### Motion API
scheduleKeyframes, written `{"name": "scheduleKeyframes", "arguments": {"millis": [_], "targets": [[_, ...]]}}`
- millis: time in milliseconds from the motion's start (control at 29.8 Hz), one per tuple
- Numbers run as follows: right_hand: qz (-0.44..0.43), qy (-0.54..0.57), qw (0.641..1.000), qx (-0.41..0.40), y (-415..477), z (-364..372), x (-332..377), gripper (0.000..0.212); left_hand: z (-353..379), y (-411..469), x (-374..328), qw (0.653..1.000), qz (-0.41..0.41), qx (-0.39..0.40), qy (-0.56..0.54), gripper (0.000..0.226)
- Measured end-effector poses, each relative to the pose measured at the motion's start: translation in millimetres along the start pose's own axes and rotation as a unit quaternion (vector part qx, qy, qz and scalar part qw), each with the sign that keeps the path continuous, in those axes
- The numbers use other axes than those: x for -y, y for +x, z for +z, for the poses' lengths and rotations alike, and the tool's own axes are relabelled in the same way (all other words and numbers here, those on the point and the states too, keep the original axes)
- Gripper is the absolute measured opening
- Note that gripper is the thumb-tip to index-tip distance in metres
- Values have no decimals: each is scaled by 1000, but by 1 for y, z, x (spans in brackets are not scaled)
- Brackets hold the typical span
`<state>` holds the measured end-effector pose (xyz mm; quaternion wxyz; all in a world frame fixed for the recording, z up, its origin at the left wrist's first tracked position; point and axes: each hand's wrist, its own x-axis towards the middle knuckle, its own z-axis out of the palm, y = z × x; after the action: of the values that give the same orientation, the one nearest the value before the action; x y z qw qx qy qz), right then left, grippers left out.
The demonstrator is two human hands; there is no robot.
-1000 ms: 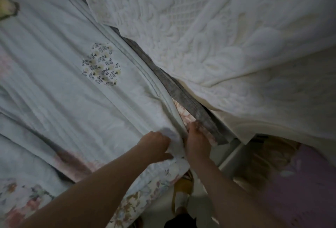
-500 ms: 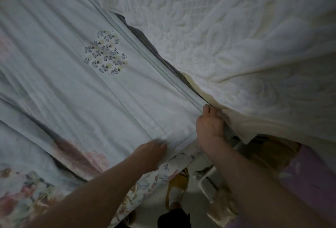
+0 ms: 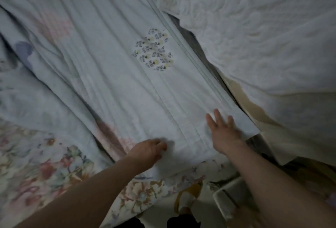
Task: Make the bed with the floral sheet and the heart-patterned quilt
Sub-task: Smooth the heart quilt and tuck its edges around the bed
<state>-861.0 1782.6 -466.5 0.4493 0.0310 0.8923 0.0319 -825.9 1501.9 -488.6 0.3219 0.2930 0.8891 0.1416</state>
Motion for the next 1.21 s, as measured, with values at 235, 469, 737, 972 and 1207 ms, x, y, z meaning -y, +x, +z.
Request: {"name": "scheduleKeyframes", "arguments": {"millis": [235, 469, 737, 972, 1207], "targets": [[-173, -5, 935, -310, -33, -3, 110, 39, -33, -86, 82, 969, -56, -242, 7, 16], [-405, 26, 865, -296, -87, 10, 301, 29, -24, -178, 193, 963, -130, -202, 124, 40], [-306, -153, 912, -228, -52, 14, 374, 37, -21, -170, 271, 951, -158, -226, 139, 47], [-310, -52, 935, -164, -27, 14, 393, 8, -22, -174, 305, 971, -90, -206, 82, 21], [-308, -20, 950, 54, -61, 44, 407, 19, 8, -260, 276, 958, -201, 196, 63, 45]]}}
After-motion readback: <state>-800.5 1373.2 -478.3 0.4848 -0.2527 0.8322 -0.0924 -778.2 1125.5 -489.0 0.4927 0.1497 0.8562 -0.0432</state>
